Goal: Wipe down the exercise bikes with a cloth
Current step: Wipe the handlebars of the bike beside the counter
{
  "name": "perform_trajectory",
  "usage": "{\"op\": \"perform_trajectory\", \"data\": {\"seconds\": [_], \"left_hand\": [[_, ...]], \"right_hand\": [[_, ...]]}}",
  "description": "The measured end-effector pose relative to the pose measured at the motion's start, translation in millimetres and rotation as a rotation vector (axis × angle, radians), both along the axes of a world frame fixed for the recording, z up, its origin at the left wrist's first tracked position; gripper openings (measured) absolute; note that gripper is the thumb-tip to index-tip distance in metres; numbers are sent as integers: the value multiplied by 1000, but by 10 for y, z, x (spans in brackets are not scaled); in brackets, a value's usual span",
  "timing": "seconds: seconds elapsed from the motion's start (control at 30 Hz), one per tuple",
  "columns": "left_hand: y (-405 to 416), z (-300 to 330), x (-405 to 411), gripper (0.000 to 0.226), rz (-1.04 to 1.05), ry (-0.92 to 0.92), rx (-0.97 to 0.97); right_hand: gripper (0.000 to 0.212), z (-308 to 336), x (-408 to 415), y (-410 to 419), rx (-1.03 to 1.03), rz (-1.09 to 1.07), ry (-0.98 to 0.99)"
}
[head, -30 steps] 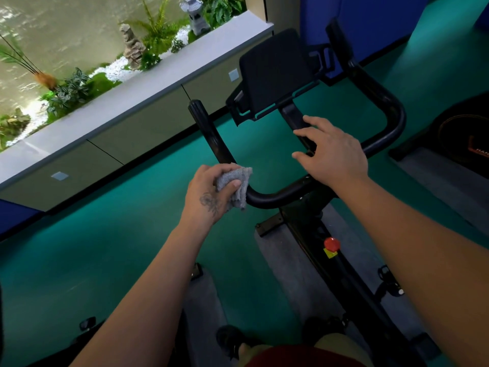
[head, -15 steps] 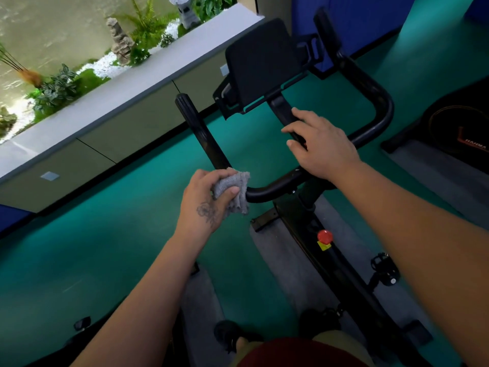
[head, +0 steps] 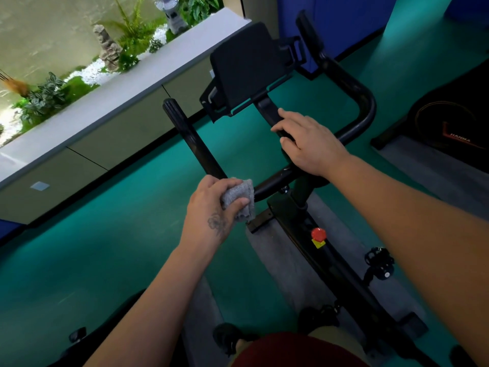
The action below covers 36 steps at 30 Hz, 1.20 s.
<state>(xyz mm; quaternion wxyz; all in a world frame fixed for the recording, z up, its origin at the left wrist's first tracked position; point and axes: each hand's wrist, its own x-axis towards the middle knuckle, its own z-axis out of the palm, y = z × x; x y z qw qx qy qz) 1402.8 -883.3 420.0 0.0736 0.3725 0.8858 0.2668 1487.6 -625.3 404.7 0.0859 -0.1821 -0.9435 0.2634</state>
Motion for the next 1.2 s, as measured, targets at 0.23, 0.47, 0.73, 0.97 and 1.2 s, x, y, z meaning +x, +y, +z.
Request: {"op": "perform_trajectory", "data": {"seconds": [0.23,0.47,0.73,0.97,1.2], "left_hand": [[13,40,2,33,-4,35,-14],[352,15,231,39,-21,73,-42],[257,30,202,38,-18,197,-101],[632,-29,342,38,-24,100,-8],[543,-41,264,40,-17,116,-39]], "right_hand": [[39,68,157,155,28,100,-61],[38,38,156,153,41,76,39],[42,21,166,158,29,69,29],[42,12,159,164,27,66,49],[42,-12,136,173,18,68,64]]}}
